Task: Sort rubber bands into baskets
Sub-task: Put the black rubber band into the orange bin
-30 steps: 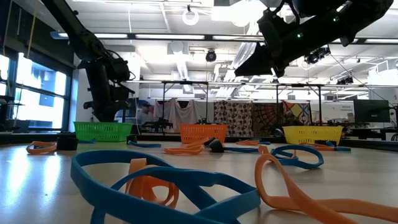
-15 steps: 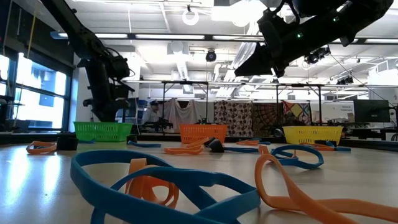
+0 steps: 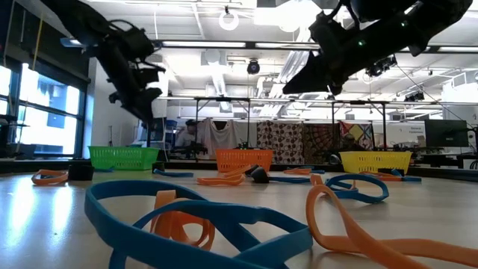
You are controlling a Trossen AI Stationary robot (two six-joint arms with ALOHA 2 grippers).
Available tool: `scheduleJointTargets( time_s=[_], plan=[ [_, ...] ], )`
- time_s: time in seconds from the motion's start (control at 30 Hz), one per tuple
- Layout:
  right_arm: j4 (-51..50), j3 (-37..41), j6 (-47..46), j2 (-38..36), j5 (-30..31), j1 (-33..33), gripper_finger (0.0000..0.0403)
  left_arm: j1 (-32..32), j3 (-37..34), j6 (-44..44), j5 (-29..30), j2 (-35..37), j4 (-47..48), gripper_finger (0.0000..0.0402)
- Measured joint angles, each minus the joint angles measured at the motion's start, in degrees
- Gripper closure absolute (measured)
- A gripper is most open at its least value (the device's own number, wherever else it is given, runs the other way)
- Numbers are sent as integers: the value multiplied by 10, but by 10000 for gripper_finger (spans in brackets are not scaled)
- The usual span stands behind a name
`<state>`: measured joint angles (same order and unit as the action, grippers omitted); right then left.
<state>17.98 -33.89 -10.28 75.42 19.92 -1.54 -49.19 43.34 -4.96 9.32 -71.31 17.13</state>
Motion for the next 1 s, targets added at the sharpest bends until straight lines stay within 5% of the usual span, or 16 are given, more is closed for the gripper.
scheduleJointTargets(
  time_s=[0.23, 0.57, 0.73, 1.0],
  plan=[
    [4, 0, 2, 13, -51, -7, 402, 84, -87, -16, -19, 74, -118, 303],
    [65, -9, 2, 68, -43, -28, 399, 174, -195, 3, -85, 140, -303, 303],
    [67, -34, -16, 116, -38, -31, 358, 204, -232, 5, -143, 145, -377, 303],
    [47, -69, -91, 187, -1, -31, 273, 247, -288, 34, -148, 145, -488, 303]
  ],
)
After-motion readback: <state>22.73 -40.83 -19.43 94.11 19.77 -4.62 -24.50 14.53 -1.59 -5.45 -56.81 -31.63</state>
